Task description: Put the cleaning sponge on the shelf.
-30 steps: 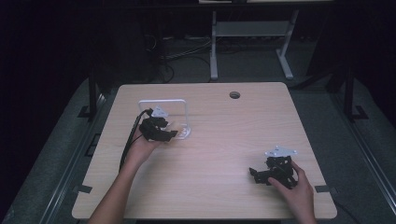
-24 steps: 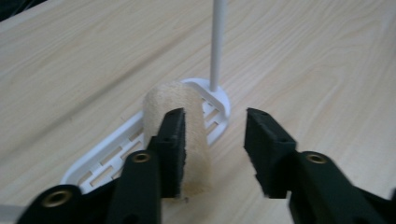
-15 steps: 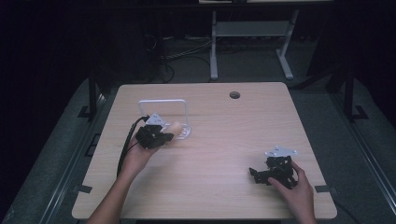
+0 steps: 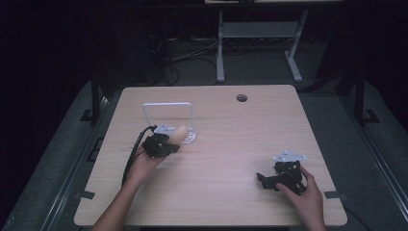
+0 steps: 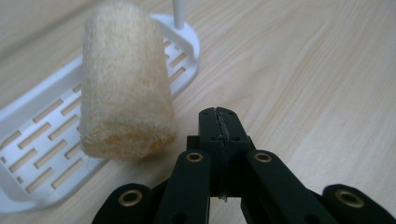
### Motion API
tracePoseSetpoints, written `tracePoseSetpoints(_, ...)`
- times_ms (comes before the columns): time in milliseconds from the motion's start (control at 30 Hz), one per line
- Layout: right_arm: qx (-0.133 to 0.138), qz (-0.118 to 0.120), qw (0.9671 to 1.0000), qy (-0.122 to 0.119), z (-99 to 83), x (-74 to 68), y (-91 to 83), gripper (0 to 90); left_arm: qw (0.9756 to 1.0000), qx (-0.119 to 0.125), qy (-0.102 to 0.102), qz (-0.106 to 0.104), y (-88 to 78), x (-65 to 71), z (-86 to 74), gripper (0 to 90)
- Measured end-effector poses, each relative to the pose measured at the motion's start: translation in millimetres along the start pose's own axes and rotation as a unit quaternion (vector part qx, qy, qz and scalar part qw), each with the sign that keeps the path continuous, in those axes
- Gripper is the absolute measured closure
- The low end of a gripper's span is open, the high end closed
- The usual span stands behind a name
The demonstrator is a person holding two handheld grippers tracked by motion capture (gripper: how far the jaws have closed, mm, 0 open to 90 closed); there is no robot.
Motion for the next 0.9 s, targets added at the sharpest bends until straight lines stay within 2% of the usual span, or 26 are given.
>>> tracePoseSetpoints(200, 0.0, 0.0, 1.0, 0.0, 0.0, 0.0, 0.0, 0.0, 1.0, -0.002, 0.0, 0.009, 2.2, -7.2, -3.7, 89.8)
tracePoseSetpoints(467, 0.0, 0.0, 1.0, 0.0, 0.0, 0.0, 0.1, 0.0, 0.9994, 0.002, -0.009, 0.035, -2.4, -22.3, -6.4, 89.8)
tracePoseSetpoints(700, 0.0, 0.0, 1.0, 0.0, 0.1, 0.1, 0.1, 0.0, 0.9979, 0.01, -0.018, 0.062, -7.3, -38.8, -7.8, 89.8)
tracePoseSetpoints(900, 0.0, 0.0, 1.0, 0.0, 0.0, 0.1, 0.1, 0.0, 0.9966, 0.015, -0.027, 0.077, -9.8, -49.2, -9.4, 89.8)
Point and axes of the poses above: each handheld gripper's, and its own axes: y roughly forward along the jaws, z roughly out of its top, x roughly to its right, the point moved 10 cm from there along y, roughly forward along the jaws, and after that the axes turned 14 degrees about x, right-handed, at the moved point
